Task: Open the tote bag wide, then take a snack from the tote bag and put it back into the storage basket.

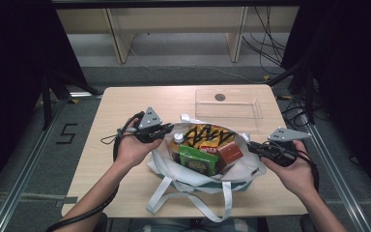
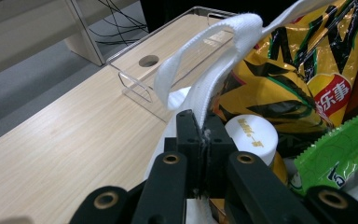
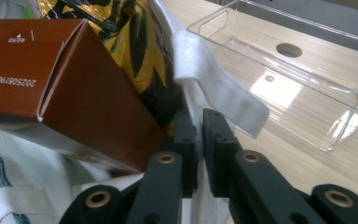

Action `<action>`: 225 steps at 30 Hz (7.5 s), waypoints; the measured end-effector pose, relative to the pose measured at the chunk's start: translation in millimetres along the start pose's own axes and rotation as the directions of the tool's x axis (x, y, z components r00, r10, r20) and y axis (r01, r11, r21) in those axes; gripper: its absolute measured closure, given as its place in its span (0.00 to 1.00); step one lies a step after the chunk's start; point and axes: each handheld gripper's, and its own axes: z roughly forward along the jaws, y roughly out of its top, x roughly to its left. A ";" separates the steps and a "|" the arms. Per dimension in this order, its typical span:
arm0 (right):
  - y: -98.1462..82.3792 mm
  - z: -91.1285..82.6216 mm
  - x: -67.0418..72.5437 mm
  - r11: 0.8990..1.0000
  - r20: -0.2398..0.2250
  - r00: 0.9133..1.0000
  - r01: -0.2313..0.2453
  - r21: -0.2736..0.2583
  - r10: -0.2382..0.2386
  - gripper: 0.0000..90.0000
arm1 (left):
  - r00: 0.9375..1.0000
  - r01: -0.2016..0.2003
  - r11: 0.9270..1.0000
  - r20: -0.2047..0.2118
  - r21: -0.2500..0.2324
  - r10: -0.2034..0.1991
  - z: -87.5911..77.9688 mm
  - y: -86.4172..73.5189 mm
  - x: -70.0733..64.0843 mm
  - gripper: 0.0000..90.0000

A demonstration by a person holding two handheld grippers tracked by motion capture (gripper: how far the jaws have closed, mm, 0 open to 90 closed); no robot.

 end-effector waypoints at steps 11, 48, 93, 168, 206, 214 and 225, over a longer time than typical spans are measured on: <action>12.3 1.3 -6.1 1.000 -0.001 1.000 0.000 -0.023 0.000 0.98 | 1.000 0.023 1.000 -0.007 -0.010 -0.023 3.7 3.3 7.3 0.97; 31.9 21.6 -12.2 1.000 0.024 0.999 0.021 -0.016 -0.021 0.97 | 0.997 0.081 0.997 -0.017 0.018 -0.080 26.3 -1.1 26.6 0.97; 22.7 60.8 -32.6 0.999 0.035 0.998 -0.050 0.022 0.049 0.97 | 0.995 0.096 0.992 -0.049 0.087 -0.092 64.0 -28.4 35.3 0.97; 34.6 39.4 -34.8 0.991 0.061 0.995 -0.077 -0.111 0.085 0.62 | 0.966 0.177 0.983 -0.184 -0.044 -0.182 5.6 -68.4 37.2 0.54; 56.0 19.8 -13.4 0.972 0.004 1.000 -0.029 -0.233 0.031 0.55 | 0.951 0.201 0.974 -0.215 -0.108 -0.220 1.2 -74.2 30.6 0.48; 59.6 26.3 -7.2 0.975 -0.022 1.000 0.001 -0.222 -0.006 0.56 | 0.949 0.209 0.972 -0.216 -0.108 -0.228 0.8 -75.3 31.5 0.48; 65.6 22.6 0.5 0.973 -0.064 0.998 0.001 -0.233 -0.016 0.56 | 0.949 0.209 0.972 -0.219 -0.103 -0.227 1.6 -74.8 31.0 0.47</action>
